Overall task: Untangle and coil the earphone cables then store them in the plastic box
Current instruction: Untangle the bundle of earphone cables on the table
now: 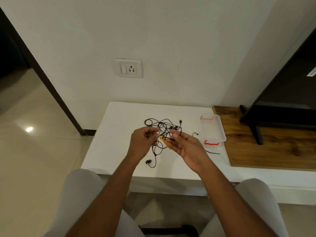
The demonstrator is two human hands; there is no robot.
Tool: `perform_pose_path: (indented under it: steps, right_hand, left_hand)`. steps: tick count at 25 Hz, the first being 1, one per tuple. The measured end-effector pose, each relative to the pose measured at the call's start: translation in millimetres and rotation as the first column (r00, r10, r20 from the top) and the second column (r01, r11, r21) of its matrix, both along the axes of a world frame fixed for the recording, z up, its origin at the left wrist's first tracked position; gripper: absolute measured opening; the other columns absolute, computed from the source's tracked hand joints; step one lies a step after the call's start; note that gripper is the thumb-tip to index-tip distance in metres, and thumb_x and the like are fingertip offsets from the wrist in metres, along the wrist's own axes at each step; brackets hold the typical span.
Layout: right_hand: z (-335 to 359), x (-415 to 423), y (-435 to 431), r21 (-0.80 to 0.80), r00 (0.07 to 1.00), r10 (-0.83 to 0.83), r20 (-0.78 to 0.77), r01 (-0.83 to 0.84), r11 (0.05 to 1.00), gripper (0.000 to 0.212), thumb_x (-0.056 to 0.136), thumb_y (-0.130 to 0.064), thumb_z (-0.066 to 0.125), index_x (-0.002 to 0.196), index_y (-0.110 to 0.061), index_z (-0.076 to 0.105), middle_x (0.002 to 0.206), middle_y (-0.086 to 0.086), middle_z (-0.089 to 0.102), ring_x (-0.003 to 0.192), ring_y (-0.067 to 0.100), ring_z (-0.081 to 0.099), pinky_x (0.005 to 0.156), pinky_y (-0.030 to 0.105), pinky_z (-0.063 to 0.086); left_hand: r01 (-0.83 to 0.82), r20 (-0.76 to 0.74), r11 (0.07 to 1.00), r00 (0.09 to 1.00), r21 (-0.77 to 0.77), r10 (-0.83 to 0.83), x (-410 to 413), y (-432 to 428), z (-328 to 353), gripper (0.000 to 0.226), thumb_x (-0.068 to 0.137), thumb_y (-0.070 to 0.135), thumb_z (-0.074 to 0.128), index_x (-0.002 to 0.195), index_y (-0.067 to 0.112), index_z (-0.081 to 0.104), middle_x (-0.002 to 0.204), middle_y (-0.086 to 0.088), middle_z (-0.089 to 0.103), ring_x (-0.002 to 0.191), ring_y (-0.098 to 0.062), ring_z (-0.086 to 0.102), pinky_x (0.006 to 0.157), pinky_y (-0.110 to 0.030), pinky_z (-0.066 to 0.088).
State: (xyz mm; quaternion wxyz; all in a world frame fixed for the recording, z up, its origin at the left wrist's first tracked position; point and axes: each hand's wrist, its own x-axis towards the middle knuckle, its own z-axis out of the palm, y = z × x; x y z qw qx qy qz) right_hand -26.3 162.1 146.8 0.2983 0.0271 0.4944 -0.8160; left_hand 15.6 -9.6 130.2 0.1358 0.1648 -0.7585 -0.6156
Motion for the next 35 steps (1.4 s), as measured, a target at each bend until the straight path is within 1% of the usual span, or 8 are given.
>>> perform_pose_path:
  steps: [3,6,8,14,19,25,32,35]
  right_hand:
    - [-2.3,-0.7,4.2,0.153,0.983,0.116,-0.142,-0.094,0.984,0.021,0.086,0.002,0.067,0.107,0.000,0.070,0.095,0.016,0.073,0.094,0.029,0.072,0.088,0.035,0.058]
    - [-9.0,4.5,2.5,0.417,0.932,0.259,-0.253,-0.136,0.899,0.020,0.080,-0.002,0.076,0.099,-0.008,0.076,0.094,0.013,0.076,0.094,0.028,0.073,0.088,0.034,0.058]
    - [-16.5,7.3,-0.6,0.470,0.937,0.224,-0.269,-0.076,0.879,0.020,0.077,-0.003,0.079,0.096,-0.010,0.077,0.093,0.013,0.075,0.094,0.027,0.073,0.085,0.032,0.059]
    - [-28.5,-1.2,6.2,0.350,0.974,-0.179,-0.138,0.217,0.911,0.015,0.082,0.006,0.071,0.095,-0.002,0.069,0.093,0.017,0.072,0.089,0.028,0.074,0.081,0.033,0.060]
    - [-24.2,-12.9,20.3,0.085,0.922,-0.371,0.115,0.363,0.928,0.012,0.089,0.004,0.063,0.100,0.001,0.066,0.087,0.013,0.072,0.079,0.024,0.074,0.072,0.029,0.062]
    - [-11.5,-23.1,23.5,-0.114,0.889,-0.384,0.252,0.421,0.900,0.012,0.090,0.004,0.060,0.100,-0.001,0.065,0.089,0.014,0.073,0.081,0.021,0.075,0.074,0.027,0.061]
    - [-21.8,-10.1,11.9,0.058,0.942,-0.302,0.147,0.297,0.953,0.020,0.085,0.010,0.064,0.104,0.001,0.063,0.094,0.018,0.071,0.082,0.025,0.074,0.073,0.028,0.061]
    - [-20.4,-6.0,-0.9,0.007,0.946,-0.236,0.221,0.241,0.971,0.016,0.087,0.008,0.063,0.101,0.002,0.062,0.084,0.014,0.074,0.076,0.021,0.075,0.070,0.026,0.061]
  left_hand:
    - [-0.029,-0.013,1.000,0.999,0.001,0.029,-1.4,1.5,-1.7,0.016,0.086,-0.004,0.065,0.095,0.006,0.072,0.070,-0.004,0.067,0.055,-0.009,0.062,0.060,-0.021,0.054]
    - [-0.088,-0.036,0.973,0.995,0.212,0.098,-2.5,6.7,5.7,0.016,0.088,-0.006,0.062,0.095,0.004,0.072,0.069,-0.008,0.066,0.056,-0.011,0.062,0.059,-0.020,0.054]
    - [-0.076,-0.035,0.935,0.995,0.347,0.094,-3.5,5.5,8.5,0.017,0.088,-0.006,0.061,0.094,0.006,0.071,0.067,-0.009,0.064,0.055,-0.014,0.059,0.059,-0.022,0.053]
    - [0.022,0.008,0.771,0.999,0.636,-0.036,-0.8,-5.7,14.3,0.018,0.089,-0.009,0.057,0.100,-0.001,0.068,0.075,-0.006,0.064,0.056,-0.012,0.054,0.051,-0.019,0.045]
    - [0.022,0.127,0.825,0.985,0.564,-0.113,2.3,-25.8,14.1,0.017,0.089,-0.008,0.058,0.100,-0.002,0.070,0.076,-0.009,0.064,0.050,-0.009,0.049,0.044,-0.016,0.039]
    - [0.058,0.289,0.897,0.936,0.439,-0.201,4.5,-22.8,9.5,0.012,0.086,-0.008,0.063,0.094,-0.003,0.071,0.073,-0.009,0.069,0.046,-0.009,0.051,0.044,-0.016,0.041]
    - [0.056,0.135,0.729,0.970,0.682,-0.201,-0.4,0.8,16.9,0.017,0.086,-0.007,0.061,0.100,0.001,0.068,0.075,-0.011,0.067,0.046,-0.007,0.048,0.041,-0.014,0.035]
    - [0.053,0.138,0.664,0.963,0.746,-0.232,-2.6,8.1,13.4,0.029,0.086,-0.007,0.062,0.114,-0.001,0.058,0.072,-0.011,0.068,0.044,-0.007,0.045,0.039,-0.013,0.032]
